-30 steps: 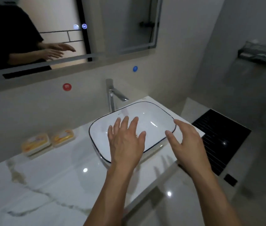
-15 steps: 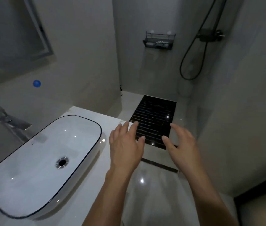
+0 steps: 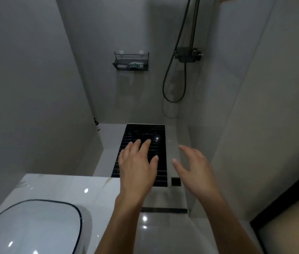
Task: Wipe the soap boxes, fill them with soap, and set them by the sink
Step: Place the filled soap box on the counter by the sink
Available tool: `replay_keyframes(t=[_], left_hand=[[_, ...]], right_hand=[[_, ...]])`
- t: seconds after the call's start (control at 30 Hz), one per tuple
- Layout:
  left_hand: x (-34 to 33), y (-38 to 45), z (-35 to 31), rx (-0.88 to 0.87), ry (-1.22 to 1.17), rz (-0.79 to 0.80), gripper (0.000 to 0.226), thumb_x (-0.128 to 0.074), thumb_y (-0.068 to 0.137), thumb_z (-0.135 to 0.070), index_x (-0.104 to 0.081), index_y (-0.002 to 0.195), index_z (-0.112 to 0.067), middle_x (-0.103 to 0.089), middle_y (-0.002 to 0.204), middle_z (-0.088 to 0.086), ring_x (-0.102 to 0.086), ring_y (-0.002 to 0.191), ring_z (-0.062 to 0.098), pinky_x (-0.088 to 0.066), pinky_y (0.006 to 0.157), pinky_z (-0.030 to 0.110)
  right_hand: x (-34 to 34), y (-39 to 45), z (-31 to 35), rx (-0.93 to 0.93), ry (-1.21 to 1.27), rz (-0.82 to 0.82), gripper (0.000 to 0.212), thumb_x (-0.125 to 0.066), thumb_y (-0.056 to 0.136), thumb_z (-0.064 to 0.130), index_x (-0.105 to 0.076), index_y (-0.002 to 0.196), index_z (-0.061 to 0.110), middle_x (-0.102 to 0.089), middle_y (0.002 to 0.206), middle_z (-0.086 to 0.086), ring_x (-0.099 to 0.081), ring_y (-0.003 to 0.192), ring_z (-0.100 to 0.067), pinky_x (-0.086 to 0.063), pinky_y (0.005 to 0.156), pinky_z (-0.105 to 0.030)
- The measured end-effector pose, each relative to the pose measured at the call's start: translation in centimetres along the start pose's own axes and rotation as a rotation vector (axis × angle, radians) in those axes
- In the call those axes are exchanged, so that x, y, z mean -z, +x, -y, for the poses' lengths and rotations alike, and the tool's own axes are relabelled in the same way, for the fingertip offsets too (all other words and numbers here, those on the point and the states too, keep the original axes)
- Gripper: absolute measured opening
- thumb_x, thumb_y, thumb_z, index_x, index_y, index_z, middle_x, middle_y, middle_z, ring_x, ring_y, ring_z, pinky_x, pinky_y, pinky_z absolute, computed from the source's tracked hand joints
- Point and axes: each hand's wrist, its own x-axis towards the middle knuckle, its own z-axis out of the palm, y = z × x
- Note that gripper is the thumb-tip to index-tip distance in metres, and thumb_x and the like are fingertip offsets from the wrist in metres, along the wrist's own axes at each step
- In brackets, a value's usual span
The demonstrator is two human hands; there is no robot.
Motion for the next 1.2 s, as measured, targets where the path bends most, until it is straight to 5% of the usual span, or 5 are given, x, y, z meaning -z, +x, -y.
replay_keyframes(t=[0.43, 1.2], left_hand=[[-5.0, 11.6, 3.9, 0.031, -0.041, 0.068, 0.056, -0.051, 0.098, -0.044, -0.037, 0.149, -0.029, -0.040, 0.154, -0.001, -0.027, 0.146, 0.018, -0.022, 0.119, 0.046], [-13.2, 40.9, 6.2, 0.207, 0.089, -0.028, 0.057, -0.052, 0.097, -0.045, -0.037, 0.150, -0.029, -0.039, 0.154, -0.001, -0.028, 0.145, 0.020, -0.019, 0.120, 0.039]], right_hand=[[-4.0, 11.8, -0.6, -0.090, -0.023, 0.008, 0.054, -0.058, 0.097, 0.043, -0.044, 0.147, 0.027, -0.050, 0.146, 0.002, -0.043, 0.136, -0.015, -0.036, 0.113, -0.039], [-8.6, 44.7, -3.7, 0.030, 0.059, 0.140, 0.051, -0.059, 0.098, 0.039, -0.048, 0.145, 0.025, -0.053, 0.142, 0.001, -0.047, 0.134, -0.016, -0.037, 0.112, -0.037]])
